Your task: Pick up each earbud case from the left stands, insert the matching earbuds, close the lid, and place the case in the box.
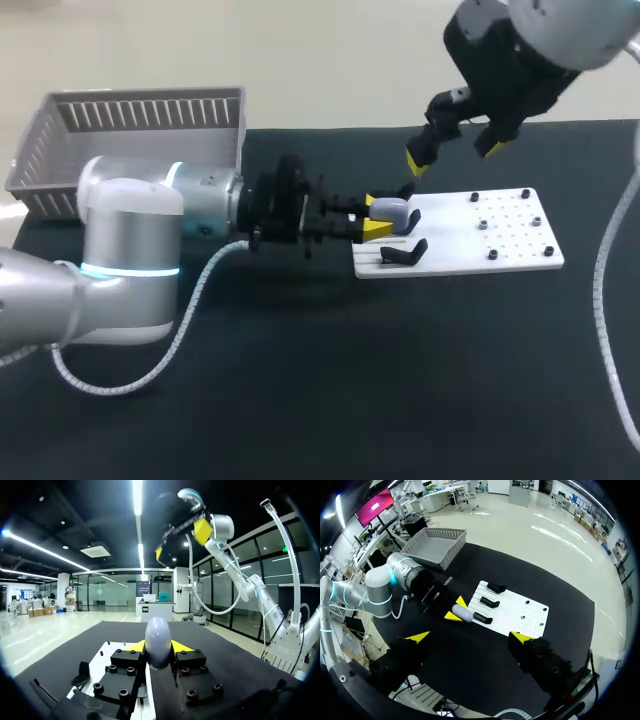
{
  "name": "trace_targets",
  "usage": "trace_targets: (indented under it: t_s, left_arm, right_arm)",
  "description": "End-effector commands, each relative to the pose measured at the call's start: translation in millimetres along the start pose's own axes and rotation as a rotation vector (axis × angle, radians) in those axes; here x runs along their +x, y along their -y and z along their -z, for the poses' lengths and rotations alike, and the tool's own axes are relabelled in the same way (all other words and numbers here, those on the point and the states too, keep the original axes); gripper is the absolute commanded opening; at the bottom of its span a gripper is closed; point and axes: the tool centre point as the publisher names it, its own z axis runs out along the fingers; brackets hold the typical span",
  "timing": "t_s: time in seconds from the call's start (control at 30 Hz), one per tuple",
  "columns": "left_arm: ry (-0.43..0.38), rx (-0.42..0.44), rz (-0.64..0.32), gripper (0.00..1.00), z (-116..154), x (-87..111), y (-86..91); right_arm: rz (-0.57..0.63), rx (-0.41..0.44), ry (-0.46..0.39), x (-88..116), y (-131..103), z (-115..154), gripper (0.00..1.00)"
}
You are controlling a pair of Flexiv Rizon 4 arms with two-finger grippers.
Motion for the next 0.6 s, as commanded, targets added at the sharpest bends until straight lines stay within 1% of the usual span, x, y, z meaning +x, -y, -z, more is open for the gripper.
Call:
trace_targets:
  t_s: [0.03, 0.17, 0.23, 0.3, 0.33, 0.37, 0.47, 0.53, 0.6]
  left_arm:
    - [-0.027, -0.184, -0.032, 0.0, 32, -24.9, 33.9]
    - [-0.071, -0.272, -0.072, 0.0, 60, -43.4, 33.9]
    - [-0.096, -0.317, -0.089, 0.0, 75, -50.1, 31.6]
    - [-0.11, -0.349, -0.097, 0.0, 86, -54.2, 29.0]
    - [-0.129, -0.373, -0.105, 0.0, 96, -57.7, 25.7]
    - [-0.133, -0.389, -0.11, 0.0, 103, -60.6, 23.0]
    - [-0.171, -0.437, -0.127, 0.0, 124, -66.2, 13.0]
    - [-0.201, -0.466, -0.122, 0.0, 139, -65.8, 2.8]
    - [-0.281, -0.48, -0.125, 0.0, 154, -64.4, -13.7]
  right_arm:
    - [-0.007, -0.012, 0.287, 17, 4, 8, 1.0]
    - [-0.038, 0.006, 0.329, 7, 5, 4, 1.0]
    - [-0.064, 0.02, 0.325, 2, 7, -2, 1.0]
    - [-0.079, 0.014, 0.305, -1, 10, -8, 1.0]
    - [-0.084, 0.008, 0.301, -2, 10, -11, 1.0]
    - [-0.09, -0.011, 0.277, -1, 10, -13, 1.0]
    - [-0.09, -0.011, 0.277, -1, 10, -13, 1.0]
    - [-0.09, -0.011, 0.277, -1, 10, -13, 1.0]
    - [-0.09, -0.011, 0.277, -1, 10, -13, 1.0]
